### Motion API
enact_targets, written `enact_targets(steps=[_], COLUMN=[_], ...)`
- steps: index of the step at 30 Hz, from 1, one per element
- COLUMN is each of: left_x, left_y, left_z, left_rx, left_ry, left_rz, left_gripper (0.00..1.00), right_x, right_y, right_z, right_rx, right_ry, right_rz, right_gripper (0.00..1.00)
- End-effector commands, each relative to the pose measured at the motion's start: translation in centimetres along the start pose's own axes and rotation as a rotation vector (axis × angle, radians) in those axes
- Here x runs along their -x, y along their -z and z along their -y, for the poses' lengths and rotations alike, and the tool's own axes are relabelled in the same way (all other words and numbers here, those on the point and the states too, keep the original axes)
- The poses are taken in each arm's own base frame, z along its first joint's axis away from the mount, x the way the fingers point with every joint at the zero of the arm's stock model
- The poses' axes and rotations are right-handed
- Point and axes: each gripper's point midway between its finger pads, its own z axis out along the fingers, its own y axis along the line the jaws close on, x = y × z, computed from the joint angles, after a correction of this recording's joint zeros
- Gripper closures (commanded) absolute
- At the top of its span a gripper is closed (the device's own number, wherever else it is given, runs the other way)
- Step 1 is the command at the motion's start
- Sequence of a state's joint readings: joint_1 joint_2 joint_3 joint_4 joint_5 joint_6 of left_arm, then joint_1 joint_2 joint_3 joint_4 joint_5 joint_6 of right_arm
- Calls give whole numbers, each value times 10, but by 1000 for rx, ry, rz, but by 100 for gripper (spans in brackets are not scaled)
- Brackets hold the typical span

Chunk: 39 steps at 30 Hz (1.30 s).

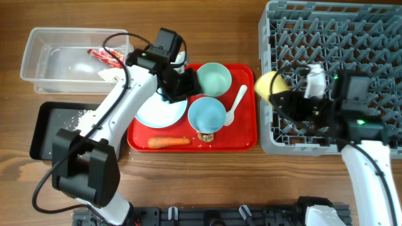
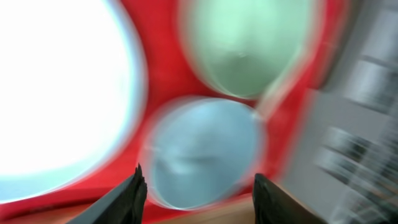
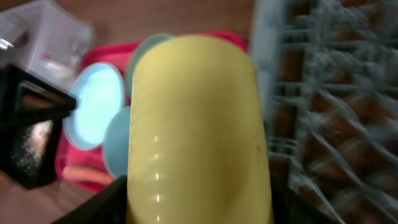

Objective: Sort waste into correct bins and load items into the dishwasher rack
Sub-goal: 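Place the yellow cup into the rack's right side with right gripper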

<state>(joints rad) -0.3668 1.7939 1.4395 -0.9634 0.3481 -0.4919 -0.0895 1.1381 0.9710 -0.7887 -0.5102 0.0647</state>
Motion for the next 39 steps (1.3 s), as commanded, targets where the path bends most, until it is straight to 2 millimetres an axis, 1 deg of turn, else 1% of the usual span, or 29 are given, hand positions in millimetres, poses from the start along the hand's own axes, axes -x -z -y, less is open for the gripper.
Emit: enact_targets(steps=[1,3,5,7,8,11,14,15,18,20,23,25,28,31,32,33,34,36,37,39], left_x=[25,26,26,28,28,29,29,28,27,25,25,25,25,25,25,25,25,25,25,25], left_y=[34,45,56,67,72,88,98,101,103,102,102,102,102,102,102,102,102,102,102,102], left_z=[-59,-73,-83,-91,-94,-96,-93,-92,-92,-92,-92,-92,-92,-93,-92,-93,-93,-93,-93,-93], left_rx=[288,338,373,400,403,390,377,371,371,374,374,374,374,374,374,375,375,375,375,375], left_ry=[1,22,38,54,61,80,78,76,75,76,76,77,76,76,77,76,76,76,76,76], left_rz=[173,191,210,235,246,284,311,321,321,315,315,315,315,314,314,314,314,314,314,314], left_gripper=[44,43,44,44,44,43,43,43,43,43,43,43,43,43,43,43,43,43,43,43], right_x=[41,43,42,37,32,18,9,7,6,7,7,7,3,-4,-6,-7,-7,4,10,24], right_y=[62,81,97,112,118,121,120,119,119,122,132,133,129,120,117,115,113,108,105,96], right_z=[32,44,61,87,103,143,174,193,217,228,241,242,244,248,250,252,255,257,255,245], right_rx=[-289,-361,-438,-536,-587,-640,-669,-687,-713,-737,-794,-795,-792,-784,-779,-779,-779,-747,-715,-612], right_ry=[-41,-85,-136,-213,-266,-423,-520,-589,-667,-681,-738,-740,-749,-767,-772,-775,-776,-764,-759,-745], right_rz=[111,103,82,47,21,-39,-69,-65,-38,-20,25,27,7,-38,-52,-59,-60,-18,1,41], right_gripper=[50,51,50,50,50,51,51,50,50,50,50,50,50,49,44,35,23,2,0,0])
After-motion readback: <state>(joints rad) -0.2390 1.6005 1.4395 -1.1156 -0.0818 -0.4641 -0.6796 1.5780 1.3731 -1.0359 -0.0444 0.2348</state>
